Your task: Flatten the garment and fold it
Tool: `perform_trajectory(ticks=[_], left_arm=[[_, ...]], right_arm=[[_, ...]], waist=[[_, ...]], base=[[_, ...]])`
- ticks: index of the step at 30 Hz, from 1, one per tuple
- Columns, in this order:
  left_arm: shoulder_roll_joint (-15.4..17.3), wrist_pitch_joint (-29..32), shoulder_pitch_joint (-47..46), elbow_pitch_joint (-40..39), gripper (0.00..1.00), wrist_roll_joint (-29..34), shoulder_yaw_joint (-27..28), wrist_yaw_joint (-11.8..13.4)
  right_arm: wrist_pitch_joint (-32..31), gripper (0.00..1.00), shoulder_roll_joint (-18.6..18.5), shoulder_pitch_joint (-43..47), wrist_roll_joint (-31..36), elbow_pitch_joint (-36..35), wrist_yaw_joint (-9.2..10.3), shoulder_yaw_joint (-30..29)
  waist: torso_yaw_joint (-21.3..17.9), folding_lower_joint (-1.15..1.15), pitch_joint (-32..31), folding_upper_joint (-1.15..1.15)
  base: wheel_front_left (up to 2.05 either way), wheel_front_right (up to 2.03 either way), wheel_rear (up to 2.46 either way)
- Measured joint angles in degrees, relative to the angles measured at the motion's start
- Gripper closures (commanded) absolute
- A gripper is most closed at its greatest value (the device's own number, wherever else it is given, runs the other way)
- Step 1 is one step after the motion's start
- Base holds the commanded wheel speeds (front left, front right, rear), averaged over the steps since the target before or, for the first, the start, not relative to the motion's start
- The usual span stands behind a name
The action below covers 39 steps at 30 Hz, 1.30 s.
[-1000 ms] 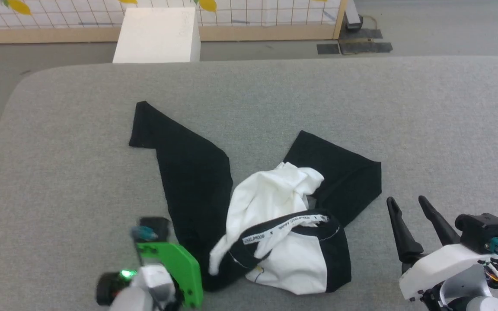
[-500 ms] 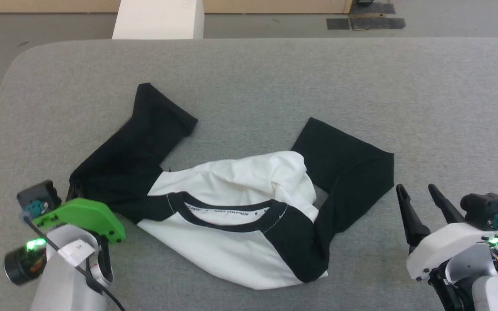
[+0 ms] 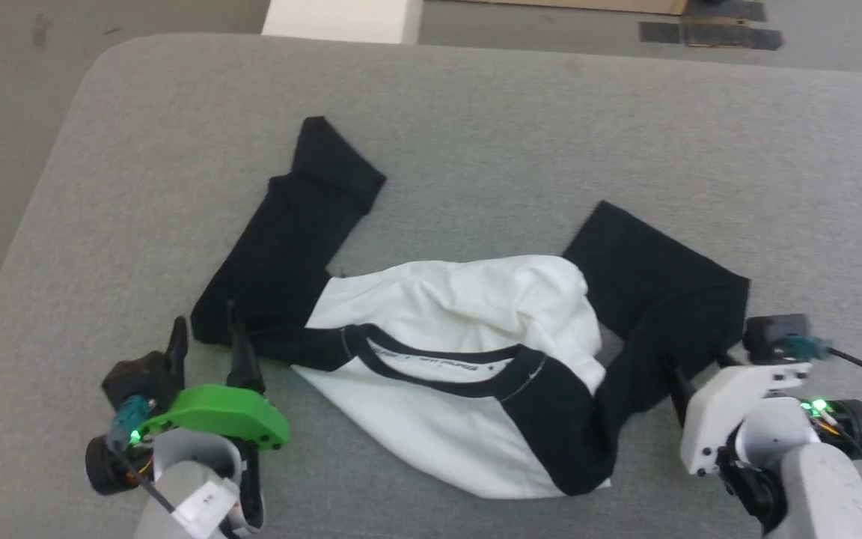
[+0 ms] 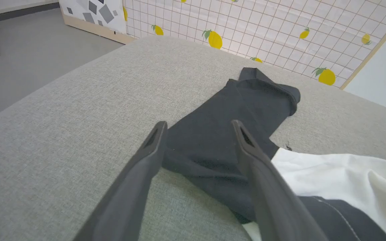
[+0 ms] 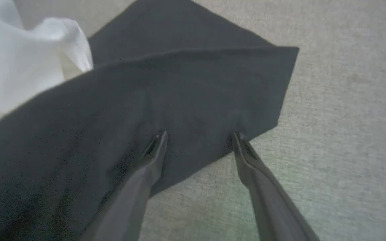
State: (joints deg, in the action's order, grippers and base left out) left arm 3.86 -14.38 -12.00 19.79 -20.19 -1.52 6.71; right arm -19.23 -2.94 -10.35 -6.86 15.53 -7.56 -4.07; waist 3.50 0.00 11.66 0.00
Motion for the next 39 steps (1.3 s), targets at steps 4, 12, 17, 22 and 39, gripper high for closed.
perform_trajectory(ticks=[4,12,17,22,39], left_arm=[[-0.4,-0.2,-0.1,-3.7,0.0,1.7,-0.9,-0.3],[-0.6,-0.4,0.4,-7.6,0.0,2.1,-0.6,-0.7],[-0.7,-0.4,1.5,-7.6,0.0,1.9,-0.8,-0.8],[-0.7,-0.4,1.6,-7.3,0.0,1.9,-1.1,-0.8],[-0.8,-0.4,4.4,-5.1,0.0,3.2,-2.3,-3.7]], right_arm=[[-4.5,0.0,-0.2,-3.2,2.1,4.3,0.01,0.5],[-11.1,1.0,-1.1,-7.9,4.8,4.8,0.0,-0.5],[-6.7,1.0,-3.1,-8.3,7.6,3.0,-0.04,-10.3],[-4.8,1.0,-5.9,-8.3,10.6,0.5,-0.03,-22.0],[6.8,0.0,-0.5,1.6,6.2,-1.3,-0.01,-25.4]], waist=[[2.0,0.0,0.7,0.0],[4.0,0.0,2.0,0.0],[3.5,0.0,1.4,0.0],[3.1,0.0,0.1,0.0],[-0.8,0.0,-5.5,0.0]], base=[[0.0,0.0,0.0],[0.0,0.0,0.0],[0.0,0.0,0.0],[0.0,0.0,0.0],[0.0,0.0,0.0]])
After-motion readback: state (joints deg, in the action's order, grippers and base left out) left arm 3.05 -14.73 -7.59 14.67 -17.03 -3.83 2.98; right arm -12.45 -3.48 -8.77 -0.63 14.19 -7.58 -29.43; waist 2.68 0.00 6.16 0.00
